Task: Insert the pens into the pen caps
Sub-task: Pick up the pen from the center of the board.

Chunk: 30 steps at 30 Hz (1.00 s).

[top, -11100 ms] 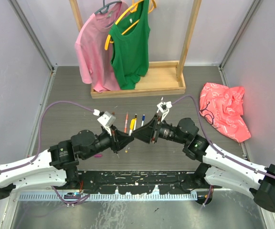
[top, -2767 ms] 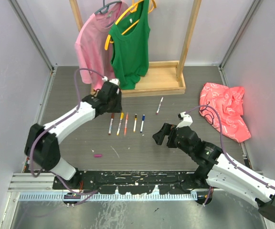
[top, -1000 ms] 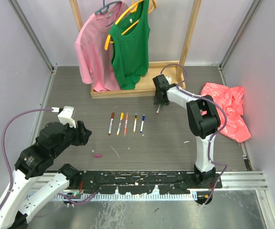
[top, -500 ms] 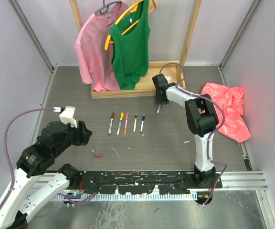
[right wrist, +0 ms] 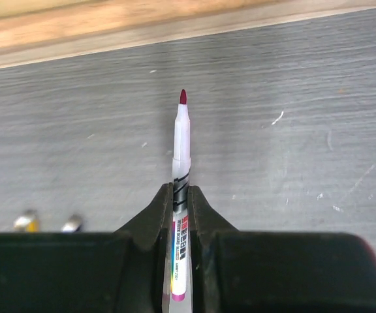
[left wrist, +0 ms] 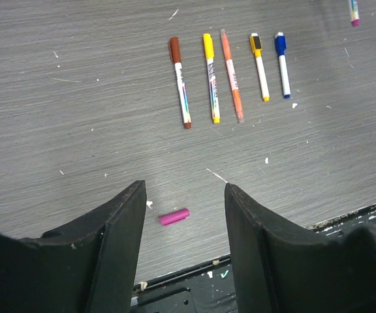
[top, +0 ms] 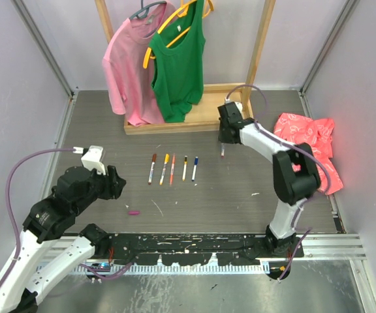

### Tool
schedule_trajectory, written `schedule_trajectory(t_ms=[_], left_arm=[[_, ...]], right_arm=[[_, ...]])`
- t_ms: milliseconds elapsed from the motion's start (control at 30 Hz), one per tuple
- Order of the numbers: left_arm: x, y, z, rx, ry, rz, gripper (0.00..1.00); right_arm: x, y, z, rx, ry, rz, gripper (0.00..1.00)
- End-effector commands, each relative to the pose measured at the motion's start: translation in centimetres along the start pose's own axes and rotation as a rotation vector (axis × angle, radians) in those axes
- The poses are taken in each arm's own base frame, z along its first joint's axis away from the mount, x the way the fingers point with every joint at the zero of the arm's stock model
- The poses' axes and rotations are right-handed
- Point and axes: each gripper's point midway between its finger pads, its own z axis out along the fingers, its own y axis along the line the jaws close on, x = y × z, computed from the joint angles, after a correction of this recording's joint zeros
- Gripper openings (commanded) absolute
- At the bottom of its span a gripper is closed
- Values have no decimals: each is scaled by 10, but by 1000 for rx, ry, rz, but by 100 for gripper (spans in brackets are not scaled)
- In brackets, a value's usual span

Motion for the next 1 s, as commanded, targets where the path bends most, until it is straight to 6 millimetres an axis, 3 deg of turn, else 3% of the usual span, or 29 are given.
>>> schedule_trajectory(t_ms=[0,333,500,700,967], left_arm=[[-21,-6,-7,32,-103,-50,53],[-43,-48,-19,259,-184,-138,54],[-57,-67,-23,353,-206,-167,54],[-68,-84,-21,431,-226,-219,54],[-70,-98,-19,504,-213,-255,54]], right_arm=[[-45,24,-73,-227,-207,66,0],[-32,44,-181,-590,-413,250,0],[-20,64,-233,-720,-512,312,0],[3,110,-276,-840,-565,369,0],[16,172,-326,-1063,-574,431,0]])
